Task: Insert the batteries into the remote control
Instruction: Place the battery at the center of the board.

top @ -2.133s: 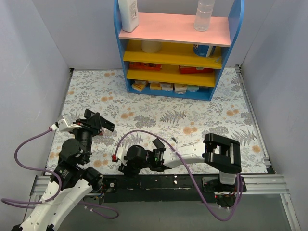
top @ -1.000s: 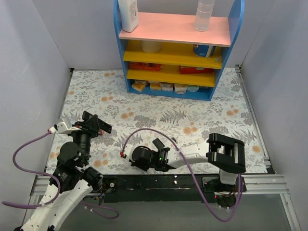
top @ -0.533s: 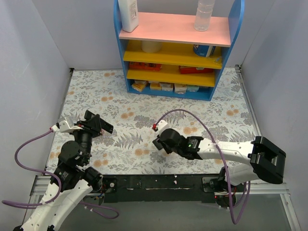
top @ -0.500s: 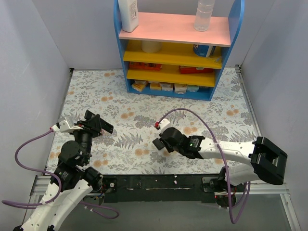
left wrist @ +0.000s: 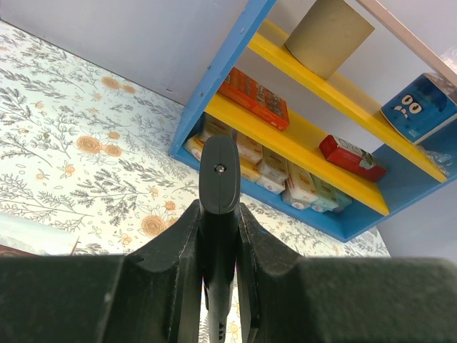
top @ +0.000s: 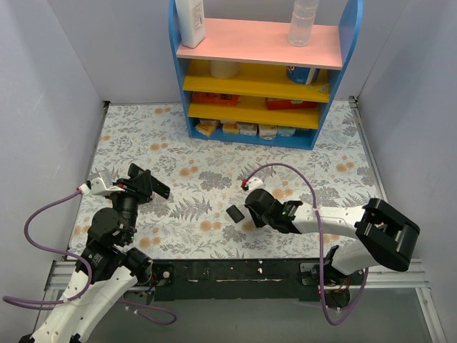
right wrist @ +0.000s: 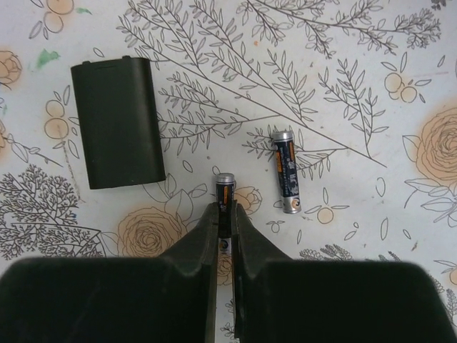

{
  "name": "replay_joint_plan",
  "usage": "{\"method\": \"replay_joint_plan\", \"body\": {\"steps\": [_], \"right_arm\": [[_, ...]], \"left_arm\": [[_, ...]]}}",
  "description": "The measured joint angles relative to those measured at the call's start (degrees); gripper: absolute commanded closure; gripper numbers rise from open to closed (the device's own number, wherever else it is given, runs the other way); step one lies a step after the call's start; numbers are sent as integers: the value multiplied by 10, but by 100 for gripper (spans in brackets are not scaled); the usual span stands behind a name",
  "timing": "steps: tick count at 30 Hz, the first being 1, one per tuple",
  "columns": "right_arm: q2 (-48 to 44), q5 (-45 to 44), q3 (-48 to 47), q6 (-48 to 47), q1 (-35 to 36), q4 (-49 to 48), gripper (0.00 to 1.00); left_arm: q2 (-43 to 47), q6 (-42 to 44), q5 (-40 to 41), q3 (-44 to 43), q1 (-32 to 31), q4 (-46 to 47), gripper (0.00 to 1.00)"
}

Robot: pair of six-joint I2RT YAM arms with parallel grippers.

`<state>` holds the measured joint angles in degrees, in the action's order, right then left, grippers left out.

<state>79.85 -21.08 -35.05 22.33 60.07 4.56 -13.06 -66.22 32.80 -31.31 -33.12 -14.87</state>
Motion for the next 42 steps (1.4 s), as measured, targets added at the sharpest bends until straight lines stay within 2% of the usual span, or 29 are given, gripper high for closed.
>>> {"method": "replay_joint_plan", "body": {"steps": [4, 10, 20, 31, 42], "right_arm": [[6, 3, 1, 9, -1, -11, 68], [4, 8, 1, 18, -1, -6, 58], [-44, 24, 1, 32, -1, 34, 58], [-31, 40, 12, 46, -1, 40, 58], [-34, 110, 23, 50, -1, 0, 60]], "left_arm": [[-2, 0, -5, 1, 0, 2, 100], [-3, 0, -8, 1, 0, 3, 100], [-3, 0, -11, 1, 0, 3, 100], [-3, 0, -13, 2, 0, 3, 100], [-3, 0, -13, 6, 0, 4, 100]]}}
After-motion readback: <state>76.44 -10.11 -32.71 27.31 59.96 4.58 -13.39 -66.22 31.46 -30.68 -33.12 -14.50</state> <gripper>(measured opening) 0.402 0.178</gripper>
